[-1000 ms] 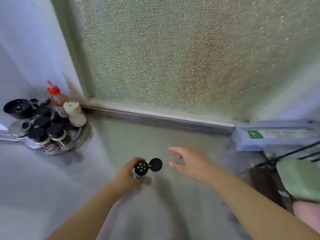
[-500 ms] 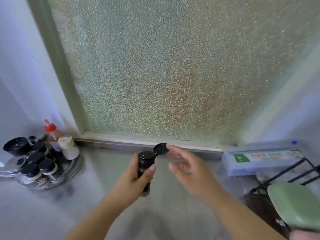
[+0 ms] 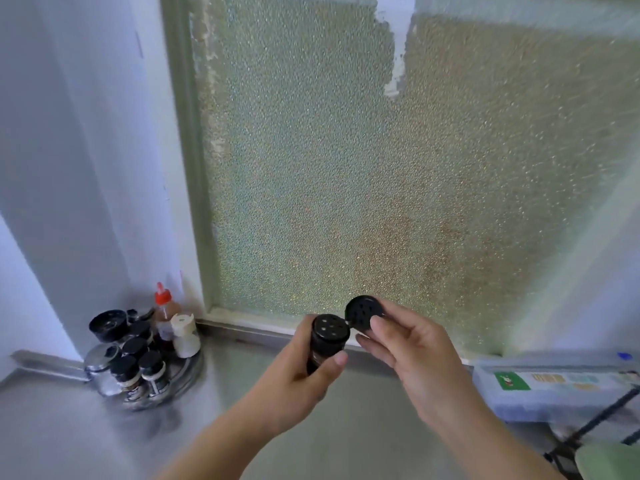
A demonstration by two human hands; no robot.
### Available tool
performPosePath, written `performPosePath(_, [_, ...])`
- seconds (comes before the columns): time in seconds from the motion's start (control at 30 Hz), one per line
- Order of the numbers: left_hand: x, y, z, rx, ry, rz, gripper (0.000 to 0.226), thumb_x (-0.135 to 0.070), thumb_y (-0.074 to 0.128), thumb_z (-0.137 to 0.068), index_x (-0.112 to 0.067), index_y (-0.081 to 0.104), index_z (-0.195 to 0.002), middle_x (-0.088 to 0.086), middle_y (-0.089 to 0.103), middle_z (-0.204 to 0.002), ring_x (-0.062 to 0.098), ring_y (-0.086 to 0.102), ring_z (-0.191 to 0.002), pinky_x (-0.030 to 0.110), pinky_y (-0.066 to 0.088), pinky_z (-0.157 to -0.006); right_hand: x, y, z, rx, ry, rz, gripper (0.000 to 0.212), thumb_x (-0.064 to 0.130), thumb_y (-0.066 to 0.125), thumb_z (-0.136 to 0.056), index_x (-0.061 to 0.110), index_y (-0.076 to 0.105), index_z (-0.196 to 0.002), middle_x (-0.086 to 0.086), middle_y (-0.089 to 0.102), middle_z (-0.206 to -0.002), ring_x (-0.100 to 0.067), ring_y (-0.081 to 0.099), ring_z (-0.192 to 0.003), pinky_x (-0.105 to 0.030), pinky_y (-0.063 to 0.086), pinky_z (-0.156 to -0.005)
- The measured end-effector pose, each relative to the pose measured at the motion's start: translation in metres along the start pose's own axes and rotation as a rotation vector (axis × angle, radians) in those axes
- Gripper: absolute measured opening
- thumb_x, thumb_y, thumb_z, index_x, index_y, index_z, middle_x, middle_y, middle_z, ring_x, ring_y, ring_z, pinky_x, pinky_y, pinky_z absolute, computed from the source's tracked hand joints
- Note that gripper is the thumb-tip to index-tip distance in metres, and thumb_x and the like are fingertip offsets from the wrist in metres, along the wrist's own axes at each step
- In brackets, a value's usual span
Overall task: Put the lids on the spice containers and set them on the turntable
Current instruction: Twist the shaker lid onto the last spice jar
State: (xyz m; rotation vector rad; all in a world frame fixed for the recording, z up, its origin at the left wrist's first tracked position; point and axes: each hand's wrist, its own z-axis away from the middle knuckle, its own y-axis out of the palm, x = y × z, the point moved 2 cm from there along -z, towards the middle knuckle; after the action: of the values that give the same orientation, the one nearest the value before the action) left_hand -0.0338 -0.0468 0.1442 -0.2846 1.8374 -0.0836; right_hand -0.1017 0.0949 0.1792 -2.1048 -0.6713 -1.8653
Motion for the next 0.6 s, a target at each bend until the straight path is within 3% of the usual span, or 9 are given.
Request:
performPosePath(0.07, [-0.001, -0.005, 0.006, -0.014, -0.004, -0.061, 0.027, -0.047, 0.053, -0.080, -0.033, 0.041, -0.100, -0.016, 0.043, -0.064, 0.006, 0.039, -0.057, 0.023, 0.038, -0.059, 0.006, 0.004, 0.004, 0.015, -0.064, 0.098, 0.032, -0.002, 0.053, -0.089, 0.025, 0.066, -0.101, 0.010, 0.076, -0.093, -0.009, 0.070, -0.092, -0.014, 0.054, -0.072])
performPosePath(0.17, [-0.009, -0.013, 0.015, -0.084, 0.026, -0.197, 0.026, -0.040, 0.051, -0.084, -0.029, 0.039, -0.104, -0.017, 0.042, -0.073, -0.001, 0.043, -0.064, 0.015, 0.037, -0.066, 0.018, 0.015, 0.008, 0.090, -0.181, 0.369, 0.036, 0.005, 0.058, -0.087, 0.031, 0.062, -0.113, 0.026, 0.071, -0.093, 0.003, 0.068, -0.090, -0.003, 0.047, -0.075])
performPosePath(0.27, [-0.018, -0.019, 0.025, -0.139, 0.050, -0.253, 0.024, -0.038, 0.051, -0.084, -0.028, 0.039, -0.102, -0.021, 0.044, -0.081, -0.008, 0.043, -0.070, 0.012, 0.036, -0.068, 0.026, 0.035, 0.016, 0.193, -0.362, 0.639, 0.029, 0.024, 0.058, -0.088, 0.038, 0.060, -0.113, 0.038, 0.065, -0.096, 0.017, 0.060, -0.094, 0.007, 0.037, -0.074])
performPosePath(0.3, [-0.020, -0.022, 0.027, -0.161, 0.047, -0.237, 0.022, -0.037, 0.051, -0.085, -0.027, 0.040, -0.101, -0.021, 0.045, -0.080, -0.008, 0.043, -0.070, 0.015, 0.037, -0.068, 0.028, 0.045, 0.020, 0.236, -0.436, 0.742, 0.026, 0.037, 0.053, -0.090, 0.038, 0.062, -0.114, 0.033, 0.066, -0.102, 0.013, 0.060, -0.098, 0.006, 0.038, -0.075])
performPosePath(0.37, [-0.021, -0.029, 0.034, -0.197, 0.047, -0.204, 0.017, -0.031, 0.052, -0.087, -0.028, 0.039, -0.098, -0.020, 0.046, -0.077, -0.007, 0.043, -0.066, 0.016, 0.037, -0.065, 0.023, 0.061, 0.024, 0.280, -0.627, 0.942, 0.046, 0.053, 0.039, -0.092, 0.025, 0.065, -0.117, 0.015, 0.067, -0.116, 0.004, 0.057, -0.111, 0.001, 0.037, -0.089])
performPosePath(0.47, [-0.024, -0.037, 0.041, -0.201, 0.080, -0.168, 0.017, -0.017, 0.052, -0.091, -0.026, 0.038, -0.094, -0.018, 0.047, -0.070, -0.010, 0.045, -0.058, 0.006, 0.035, -0.058, 0.013, 0.072, 0.028, 0.327, -0.751, 1.000, 0.051, 0.047, 0.035, -0.095, 0.013, 0.063, -0.121, 0.002, 0.059, -0.127, -0.001, 0.049, -0.122, -0.010, 0.031, -0.105])
performPosePath(0.6, [-0.020, -0.043, 0.052, -0.171, 0.041, -0.061, 0.011, -0.012, 0.048, -0.092, -0.018, 0.039, -0.094, -0.019, 0.053, -0.055, -0.008, 0.045, -0.043, 0.005, 0.034, -0.046, 0.008, 0.084, 0.027, 0.367, -0.810, 1.012, 0.038, 0.031, 0.045, -0.092, 0.012, 0.063, -0.120, 0.002, 0.062, -0.124, -0.009, 0.051, -0.117, -0.016, 0.032, -0.106])
